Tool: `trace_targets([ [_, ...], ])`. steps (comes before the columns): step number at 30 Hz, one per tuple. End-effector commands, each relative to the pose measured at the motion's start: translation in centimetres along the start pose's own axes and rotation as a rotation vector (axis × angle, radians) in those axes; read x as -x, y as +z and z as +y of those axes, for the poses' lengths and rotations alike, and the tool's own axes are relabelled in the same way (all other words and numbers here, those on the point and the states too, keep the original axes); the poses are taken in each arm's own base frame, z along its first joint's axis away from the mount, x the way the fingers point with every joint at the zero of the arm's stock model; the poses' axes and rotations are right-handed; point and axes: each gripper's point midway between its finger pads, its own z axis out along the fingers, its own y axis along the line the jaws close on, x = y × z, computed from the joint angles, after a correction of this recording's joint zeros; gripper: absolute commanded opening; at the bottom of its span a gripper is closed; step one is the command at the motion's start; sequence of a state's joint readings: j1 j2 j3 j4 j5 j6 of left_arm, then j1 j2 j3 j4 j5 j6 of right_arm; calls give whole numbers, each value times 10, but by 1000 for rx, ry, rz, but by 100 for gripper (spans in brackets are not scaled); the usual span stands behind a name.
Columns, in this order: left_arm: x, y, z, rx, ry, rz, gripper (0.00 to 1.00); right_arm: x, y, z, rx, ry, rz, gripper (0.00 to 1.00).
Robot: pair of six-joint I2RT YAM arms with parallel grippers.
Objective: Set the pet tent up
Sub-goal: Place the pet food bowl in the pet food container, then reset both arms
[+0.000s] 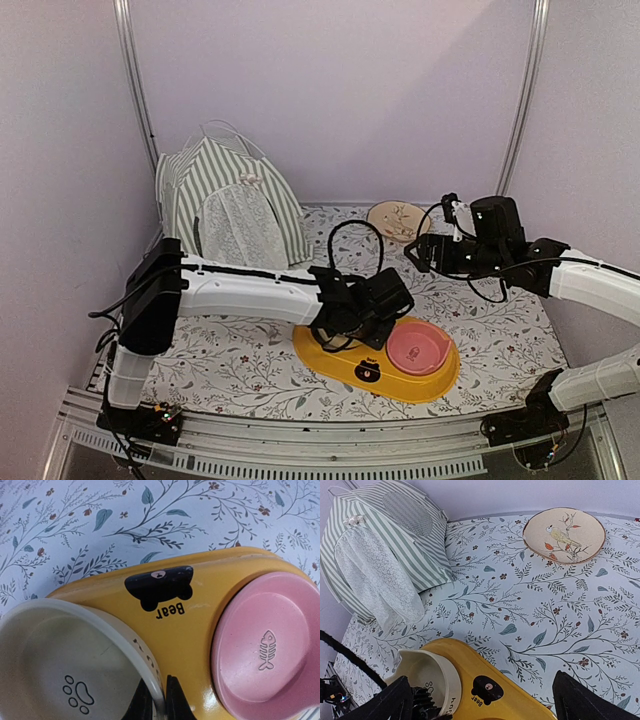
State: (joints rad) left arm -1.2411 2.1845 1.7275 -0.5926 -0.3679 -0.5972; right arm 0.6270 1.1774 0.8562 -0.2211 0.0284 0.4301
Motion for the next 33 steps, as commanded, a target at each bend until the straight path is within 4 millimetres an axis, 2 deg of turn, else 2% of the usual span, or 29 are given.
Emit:
trace_targets([
  [1, -1, -2, 28, 75, -12, 4, 0, -3, 2, -2, 0, 7, 10, 99],
  [4, 1, 0, 32, 63, -23, 8, 0, -3, 2, -1, 3, 8, 12, 99],
  [7, -1, 1, 27, 39, -15, 15, 0, -3, 3, -1, 4, 7, 13, 99],
  [9, -1, -1, 20, 9, -2, 13, 12, -3, 4, -1, 4, 7, 15, 99],
  [11, 2, -6, 15, -8, 1, -5, 30, -3, 4, 0, 5, 5, 15, 99],
  [13, 4, -12, 10, -32, 6, -18, 37, -3, 5, 0, 7, 5, 17, 99],
  [16, 11, -21, 10, -46, -6, -46, 49, -2, 6, 0, 8, 6, 16, 99],
  [18, 15, -28, 13, -42, -14, -65, 65, -2, 6, 1, 8, 4, 17, 99],
  [21, 23, -41, 17, -46, -22, -103, 75, -2, 6, 1, 11, 4, 18, 99],
  [22, 26, -45, 19, -50, -29, -119, 81, -1, 6, 2, 13, 3, 16, 99],
  [23, 28, -48, 22, -50, -34, -131, 93, -1, 6, 2, 13, 2, 15, 99],
  [24, 37, -60, 27, -56, -51, -163, 99, 1, 6, 2, 11, 2, 10, 99],
  [28, 51, -83, 58, -52, -114, -240, 99, 7, 4, -5, -22, -8, -16, 99],
  [31, 51, -102, 104, -40, -211, -294, 99, 14, 1, -30, -81, 10, -39, 99],
  [33, 46, -112, 139, -36, -291, -329, 99, 21, -4, -55, -147, 32, -68, 99],
])
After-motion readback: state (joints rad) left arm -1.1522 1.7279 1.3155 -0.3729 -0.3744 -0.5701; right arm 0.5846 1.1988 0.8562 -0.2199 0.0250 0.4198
